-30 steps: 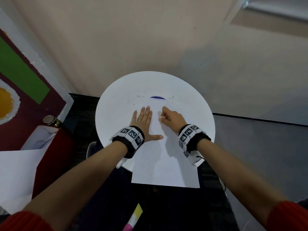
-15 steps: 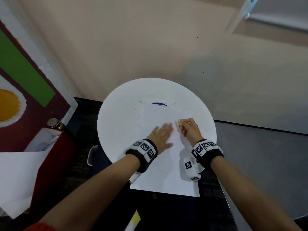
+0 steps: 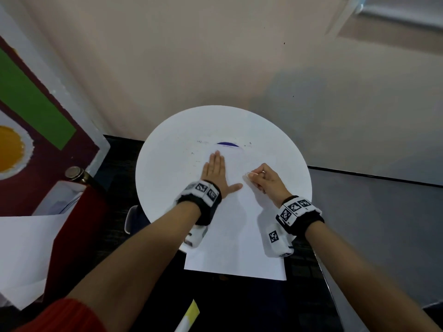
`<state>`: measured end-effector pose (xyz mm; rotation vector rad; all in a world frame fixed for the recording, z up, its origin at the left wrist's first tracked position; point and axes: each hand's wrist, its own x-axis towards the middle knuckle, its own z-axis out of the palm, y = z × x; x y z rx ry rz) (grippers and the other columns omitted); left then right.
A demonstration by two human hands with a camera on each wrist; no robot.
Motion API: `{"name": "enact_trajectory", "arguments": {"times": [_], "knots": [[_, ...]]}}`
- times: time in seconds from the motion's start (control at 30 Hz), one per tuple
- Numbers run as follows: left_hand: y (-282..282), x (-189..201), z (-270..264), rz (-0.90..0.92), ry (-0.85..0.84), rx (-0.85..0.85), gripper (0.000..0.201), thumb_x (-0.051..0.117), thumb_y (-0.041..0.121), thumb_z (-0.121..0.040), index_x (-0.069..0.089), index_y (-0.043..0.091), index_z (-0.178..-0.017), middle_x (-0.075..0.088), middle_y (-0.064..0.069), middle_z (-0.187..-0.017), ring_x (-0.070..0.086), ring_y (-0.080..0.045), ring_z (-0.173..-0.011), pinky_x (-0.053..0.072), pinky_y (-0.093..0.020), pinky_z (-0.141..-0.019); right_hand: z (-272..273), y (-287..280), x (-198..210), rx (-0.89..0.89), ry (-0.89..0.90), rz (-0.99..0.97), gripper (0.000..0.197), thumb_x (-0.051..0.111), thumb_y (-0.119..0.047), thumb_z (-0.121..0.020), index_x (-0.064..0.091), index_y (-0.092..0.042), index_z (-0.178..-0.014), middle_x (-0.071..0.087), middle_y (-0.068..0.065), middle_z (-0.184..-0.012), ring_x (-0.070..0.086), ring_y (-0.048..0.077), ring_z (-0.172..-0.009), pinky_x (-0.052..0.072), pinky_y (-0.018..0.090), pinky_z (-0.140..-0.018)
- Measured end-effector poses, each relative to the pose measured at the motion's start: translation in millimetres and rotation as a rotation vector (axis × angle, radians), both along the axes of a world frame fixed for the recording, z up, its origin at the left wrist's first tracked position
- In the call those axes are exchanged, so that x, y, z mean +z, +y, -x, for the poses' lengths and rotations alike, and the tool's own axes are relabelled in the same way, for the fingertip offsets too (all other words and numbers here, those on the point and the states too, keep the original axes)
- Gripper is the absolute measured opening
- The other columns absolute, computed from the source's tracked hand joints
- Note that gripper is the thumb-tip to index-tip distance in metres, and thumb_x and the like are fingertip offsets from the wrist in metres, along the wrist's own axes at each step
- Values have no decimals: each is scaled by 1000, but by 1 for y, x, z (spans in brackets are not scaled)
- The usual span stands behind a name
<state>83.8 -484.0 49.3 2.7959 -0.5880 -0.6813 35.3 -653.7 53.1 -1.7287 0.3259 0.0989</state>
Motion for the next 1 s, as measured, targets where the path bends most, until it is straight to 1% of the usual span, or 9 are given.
{"name": "enact_trajectory", "arguments": {"times": [0.13, 0.23, 0.33, 0.4, 0.5, 0.7, 0.77, 0.9, 1.0], "knots": [[-2, 2, -15, 22, 20, 74, 129, 54, 77, -73, -19, 2, -148, -28, -13, -155, -23, -26, -145, -11, -40, -116, -3, 5, 0, 187, 10, 40, 18, 61, -7, -88, 49, -12, -75, 61, 18, -79, 46, 21, -65, 38, 21, -57], [-1, -3, -13, 17, -4, 60, 137, 55, 82, -67, -20, 1, -148, -30, -13, -155, -25, -27, -144, -12, -41, -116, -5, 11, 0, 223, -31, 195, 17, 60, -3, -87, 49, -8, -76, 58, 9, -70, 50, 16, -63, 42, 22, -62], [-1, -5, -13, 12, -14, 58, 142, 54, 86, -62, -20, 1, -148, -30, -13, -154, -26, -28, -143, -11, -42, -118, -28, 21, 3, 243, -91, 402, 19, 61, -3, -85, 46, -9, -74, 47, -2, -62, 39, 11, -59, 33, 21, -57], [-2, -3, -14, 7, -17, 54, 142, 55, 86, -62, -20, 2, -148, -30, -13, -155, -25, -28, -144, -9, -43, -119, -55, 30, 6, 219, -126, 493, 19, 60, -2, -84, 45, -10, -76, 48, 0, -64, 41, 13, -61, 33, 21, -58], [-2, -1, -14, 9, -22, 58, 139, 56, 84, -63, -19, 3, -149, -28, -13, -155, -24, -28, -144, -8, -43, -119, -83, 37, 10, 220, -104, 586, 16, 58, -3, -85, 45, -11, -80, 52, 10, -71, 45, 20, -69, 35, 26, -65], [-1, -5, -15, 12, -29, 40, 140, 52, 87, -63, -21, 3, -148, -31, -13, -154, -27, -29, -143, -12, -43, -116, -31, 30, 1, 339, -86, 567, 22, 51, -1, -86, 36, -12, -74, 40, 4, -59, 31, 18, -59, 29, 29, -57], [-2, -4, -13, -9, -27, 28, 141, 51, 88, -62, -21, 2, -148, -31, -14, -154, -27, -30, -143, -12, -43, -117, -40, 32, 2, 333, -118, 614, 22, 52, 0, -86, 37, -12, -75, 38, -1, -57, 31, 18, -59, 30, 29, -58], [-4, 3, -15, -71, -12, 31, 135, 54, 80, -69, -22, 1, -147, -31, -16, -153, -27, -31, -142, -10, -44, -118, -80, 44, 7, 247, -124, 626, 18, 52, 0, -85, 40, -11, -78, 40, -1, -59, 38, 20, -64, 34, 30, -64], [-3, 3, -16, -60, 13, 36, 137, 53, 82, -67, -23, 2, -147, -33, -15, -153, -29, -30, -142, -12, -44, -118, -70, 43, 5, 252, -117, 631, 19, 52, -1, -86, 39, -12, -77, 37, -6, -58, 35, 19, -63, 33, 28, -63]]}}
